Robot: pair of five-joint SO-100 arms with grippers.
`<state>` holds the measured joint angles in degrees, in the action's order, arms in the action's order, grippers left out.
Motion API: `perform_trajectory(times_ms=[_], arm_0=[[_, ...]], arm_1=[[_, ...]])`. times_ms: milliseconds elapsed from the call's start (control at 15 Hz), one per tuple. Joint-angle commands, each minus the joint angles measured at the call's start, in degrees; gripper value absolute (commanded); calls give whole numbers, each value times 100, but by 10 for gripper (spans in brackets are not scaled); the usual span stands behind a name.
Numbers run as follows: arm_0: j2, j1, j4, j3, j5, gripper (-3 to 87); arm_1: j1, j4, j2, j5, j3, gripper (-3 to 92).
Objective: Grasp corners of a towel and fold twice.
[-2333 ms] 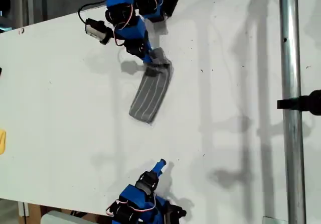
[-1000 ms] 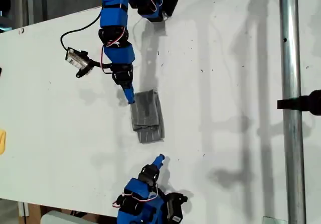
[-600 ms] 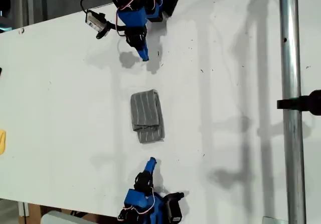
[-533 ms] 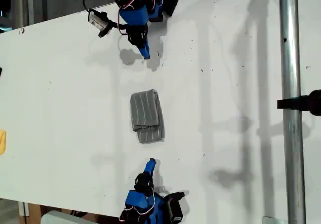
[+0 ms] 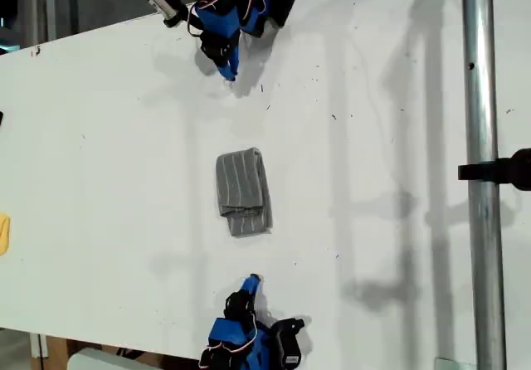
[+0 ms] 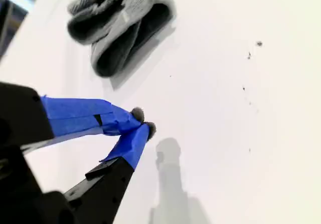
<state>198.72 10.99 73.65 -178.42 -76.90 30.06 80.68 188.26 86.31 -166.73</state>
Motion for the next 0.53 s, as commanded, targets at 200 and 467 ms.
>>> perform_trajectory(times_ms=[200, 467], arm_0=[[44, 9, 0, -26, 2285, -23], [44, 18, 9, -26, 2285, -23]], arm_1=[[1301, 35, -9, 0, 97, 62], [1301, 35, -9, 0, 97, 62]])
